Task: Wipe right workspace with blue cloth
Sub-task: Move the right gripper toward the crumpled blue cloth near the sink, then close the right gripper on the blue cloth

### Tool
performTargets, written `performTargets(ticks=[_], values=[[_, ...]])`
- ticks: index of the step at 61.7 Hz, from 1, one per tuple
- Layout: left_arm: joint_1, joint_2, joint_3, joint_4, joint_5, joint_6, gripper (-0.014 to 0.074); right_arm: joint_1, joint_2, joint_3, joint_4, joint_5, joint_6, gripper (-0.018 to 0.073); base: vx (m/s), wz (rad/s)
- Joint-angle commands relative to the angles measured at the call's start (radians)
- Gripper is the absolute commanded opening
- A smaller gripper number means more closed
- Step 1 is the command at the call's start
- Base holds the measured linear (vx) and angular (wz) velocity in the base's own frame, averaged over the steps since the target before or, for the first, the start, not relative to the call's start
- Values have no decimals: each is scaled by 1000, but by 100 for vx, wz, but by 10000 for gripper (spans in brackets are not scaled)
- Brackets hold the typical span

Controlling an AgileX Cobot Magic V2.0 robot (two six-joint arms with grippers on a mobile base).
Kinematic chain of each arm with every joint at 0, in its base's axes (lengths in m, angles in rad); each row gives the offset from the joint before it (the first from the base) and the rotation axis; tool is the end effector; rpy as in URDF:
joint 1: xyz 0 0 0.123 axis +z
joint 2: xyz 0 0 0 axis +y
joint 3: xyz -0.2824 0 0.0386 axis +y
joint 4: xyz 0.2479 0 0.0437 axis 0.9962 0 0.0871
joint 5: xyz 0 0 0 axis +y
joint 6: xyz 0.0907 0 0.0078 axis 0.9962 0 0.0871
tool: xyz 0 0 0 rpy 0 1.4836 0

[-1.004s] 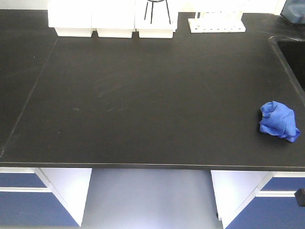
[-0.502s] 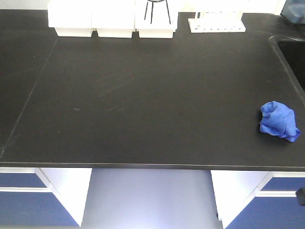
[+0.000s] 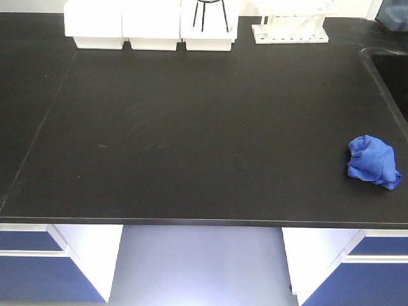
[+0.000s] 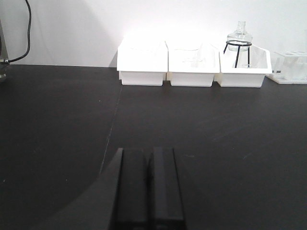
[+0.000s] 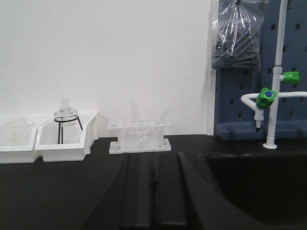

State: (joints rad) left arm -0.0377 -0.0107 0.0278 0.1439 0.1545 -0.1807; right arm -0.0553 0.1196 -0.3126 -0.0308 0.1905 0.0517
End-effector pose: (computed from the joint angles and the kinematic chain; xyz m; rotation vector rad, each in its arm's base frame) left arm 0.0565 -0.0001 0.1904 -0.0175 1.6537 -0.0397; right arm 0.0497 -0.0033 0.2935 0.0615 1.4798 -0.0317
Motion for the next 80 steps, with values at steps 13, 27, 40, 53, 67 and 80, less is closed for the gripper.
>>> performTargets(ticks=[13,27,40,53,67,80], values=[[-5,-16,30,1,-83,-8,-6,-3,472,-262,-302,23,183,0,0,0],[-5,-16,30,1,-83,-8,-6,-3,863,-266,-473,-152,460,0,0,0],[-5,-16,30,1,-83,-8,-6,-3,1156,-342,-512,-164,484,37,0,0],[-5,-16,30,1,-83,-8,-6,-3,1274,-464,-516,-42,483,143,0,0],[-5,-16,30,1,-83,-8,-6,-3,1332,-487,-566,19,483,316,0,0],[-5,-16,30,1,-83,-8,-6,-15,1411,-487,-634,63,530,417,0,0]])
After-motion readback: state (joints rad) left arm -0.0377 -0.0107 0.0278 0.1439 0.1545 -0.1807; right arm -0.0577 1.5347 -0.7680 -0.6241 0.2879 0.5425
